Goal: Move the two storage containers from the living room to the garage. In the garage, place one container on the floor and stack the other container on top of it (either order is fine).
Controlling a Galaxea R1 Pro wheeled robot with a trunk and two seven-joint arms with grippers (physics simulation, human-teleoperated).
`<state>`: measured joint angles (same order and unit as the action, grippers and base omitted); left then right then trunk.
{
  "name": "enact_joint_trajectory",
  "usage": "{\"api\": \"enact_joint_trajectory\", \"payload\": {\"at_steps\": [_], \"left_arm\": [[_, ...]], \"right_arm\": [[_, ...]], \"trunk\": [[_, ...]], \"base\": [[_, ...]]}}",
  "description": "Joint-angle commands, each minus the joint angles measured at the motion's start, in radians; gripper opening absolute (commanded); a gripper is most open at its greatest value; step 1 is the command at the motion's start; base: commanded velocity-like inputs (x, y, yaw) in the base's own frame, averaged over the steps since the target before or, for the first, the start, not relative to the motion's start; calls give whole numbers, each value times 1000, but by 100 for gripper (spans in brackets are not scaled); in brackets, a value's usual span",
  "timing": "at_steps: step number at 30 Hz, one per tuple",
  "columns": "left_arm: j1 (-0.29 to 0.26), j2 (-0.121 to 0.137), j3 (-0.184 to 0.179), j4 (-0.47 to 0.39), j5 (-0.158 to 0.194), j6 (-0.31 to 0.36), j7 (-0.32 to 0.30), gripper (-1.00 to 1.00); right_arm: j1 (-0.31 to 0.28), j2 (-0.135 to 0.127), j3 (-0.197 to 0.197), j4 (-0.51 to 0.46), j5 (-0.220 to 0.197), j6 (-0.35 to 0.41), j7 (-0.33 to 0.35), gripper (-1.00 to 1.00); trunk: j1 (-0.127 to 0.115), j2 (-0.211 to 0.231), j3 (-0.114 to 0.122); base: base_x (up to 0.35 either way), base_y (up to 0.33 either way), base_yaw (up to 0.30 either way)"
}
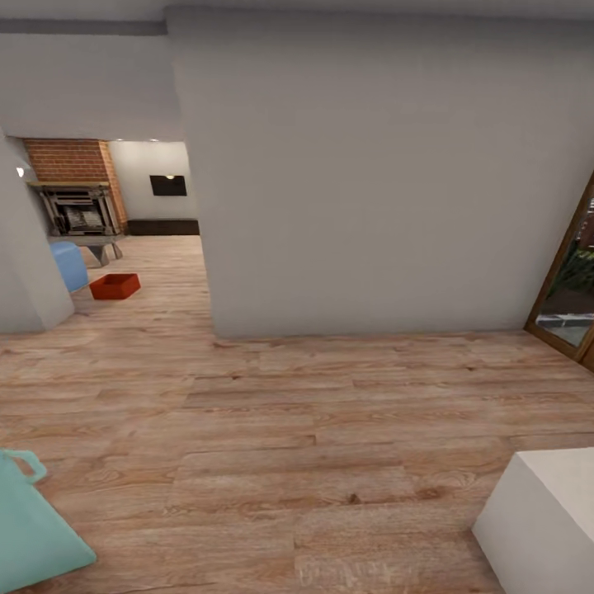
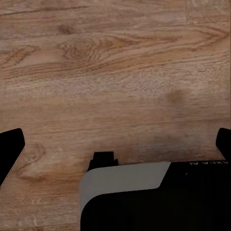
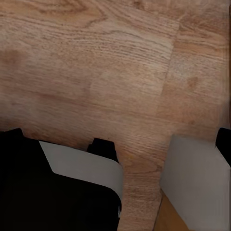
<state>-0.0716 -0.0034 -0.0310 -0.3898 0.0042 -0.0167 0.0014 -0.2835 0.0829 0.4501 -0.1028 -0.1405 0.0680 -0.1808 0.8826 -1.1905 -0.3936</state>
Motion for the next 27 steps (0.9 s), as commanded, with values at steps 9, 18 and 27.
{"api": "enact_joint_trajectory", "payload": {"at_steps": [9, 18, 27], "left_arm": [[-1, 0, -3, 0, 0, -2, 0, 100], [-1, 0, -3, 2, 0, -2, 0, 100], [-1, 0, -3, 3, 0, -2, 0, 100]], "right_arm": [[0, 0, 10, 0, -15, 6, -5, 100], [0, 0, -9, -141, -18, 3, -5, 100], [0, 0, -13, -233, -18, 1, -5, 100]], "trunk": [[1, 0, -1], [1, 0, -1], [1, 0, -1]], "base": [[323, 0, 0], [323, 0, 0], [323, 0, 0]]}}
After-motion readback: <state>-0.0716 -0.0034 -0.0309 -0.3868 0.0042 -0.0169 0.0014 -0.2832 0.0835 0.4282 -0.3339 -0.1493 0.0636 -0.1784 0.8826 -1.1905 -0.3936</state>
